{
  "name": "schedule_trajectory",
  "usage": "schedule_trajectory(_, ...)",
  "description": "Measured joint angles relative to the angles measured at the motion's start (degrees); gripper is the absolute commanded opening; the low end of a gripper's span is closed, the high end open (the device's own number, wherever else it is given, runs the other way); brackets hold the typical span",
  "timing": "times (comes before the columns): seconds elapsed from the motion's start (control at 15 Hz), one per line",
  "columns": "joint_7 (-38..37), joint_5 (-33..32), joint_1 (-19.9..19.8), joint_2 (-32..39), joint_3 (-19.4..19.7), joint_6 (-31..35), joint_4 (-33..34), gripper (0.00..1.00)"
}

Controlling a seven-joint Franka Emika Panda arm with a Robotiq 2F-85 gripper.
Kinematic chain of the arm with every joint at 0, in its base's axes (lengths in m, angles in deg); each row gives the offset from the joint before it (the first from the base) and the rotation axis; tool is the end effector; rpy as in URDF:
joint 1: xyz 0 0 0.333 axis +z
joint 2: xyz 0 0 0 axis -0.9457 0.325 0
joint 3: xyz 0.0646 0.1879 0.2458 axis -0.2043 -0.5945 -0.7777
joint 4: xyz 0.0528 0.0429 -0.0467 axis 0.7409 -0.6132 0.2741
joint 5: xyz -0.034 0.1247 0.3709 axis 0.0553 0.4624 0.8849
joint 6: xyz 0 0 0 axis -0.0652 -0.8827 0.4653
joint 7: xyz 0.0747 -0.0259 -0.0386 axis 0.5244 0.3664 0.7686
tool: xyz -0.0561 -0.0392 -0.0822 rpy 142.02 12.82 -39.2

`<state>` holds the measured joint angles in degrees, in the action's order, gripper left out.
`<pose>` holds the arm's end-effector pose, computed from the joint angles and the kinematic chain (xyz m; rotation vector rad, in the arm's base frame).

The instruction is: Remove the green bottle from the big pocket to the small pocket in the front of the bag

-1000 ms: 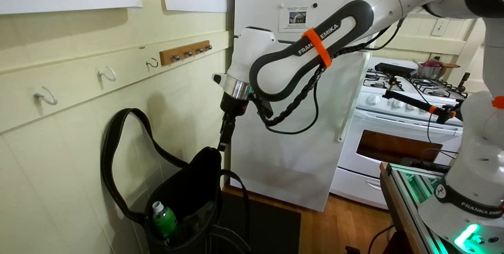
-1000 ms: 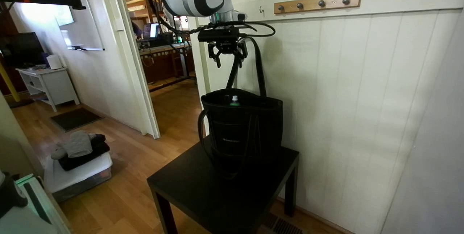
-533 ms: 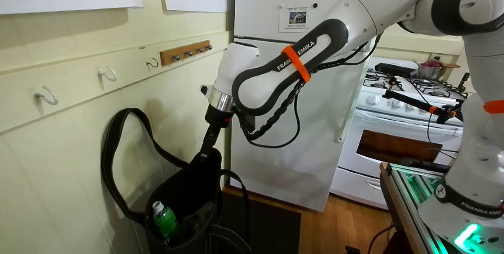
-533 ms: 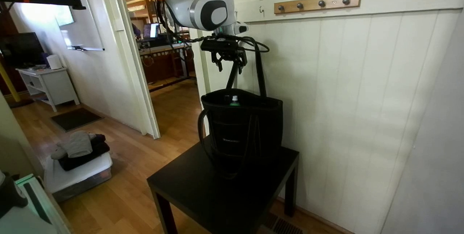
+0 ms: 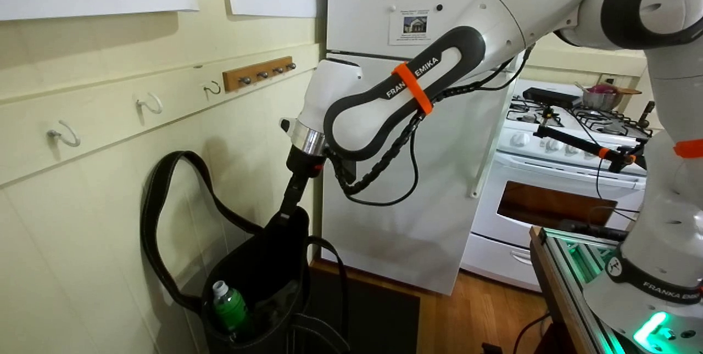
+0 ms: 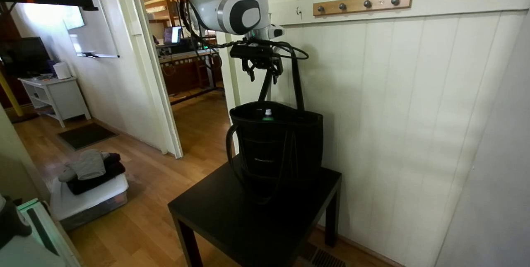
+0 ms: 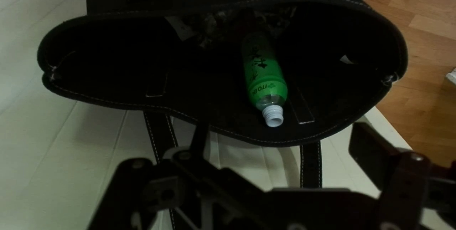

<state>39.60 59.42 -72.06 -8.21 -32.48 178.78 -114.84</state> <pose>0.6850 0.0554 0.2899 -2.9681 -0.3788 -0.4842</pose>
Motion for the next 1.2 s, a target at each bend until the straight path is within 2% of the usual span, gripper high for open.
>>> schedule_trajectory(0.33,-2.1,-0.5,0.9,5.6,0.0,-1.2,3.2,1.0)
schedule_trajectory(0.67,-3.6,-1.2,2.4,13.5,0.0,-1.8,9.9,1.0)
schedule_trajectory(1.0,-8.5,-4.4,5.1,20.2,2.2,-0.9,17.0,1.0)
schedule_trajectory(1.2,-9.4,-4.7,6.0,21.6,2.9,-0.9,18.7,1.0)
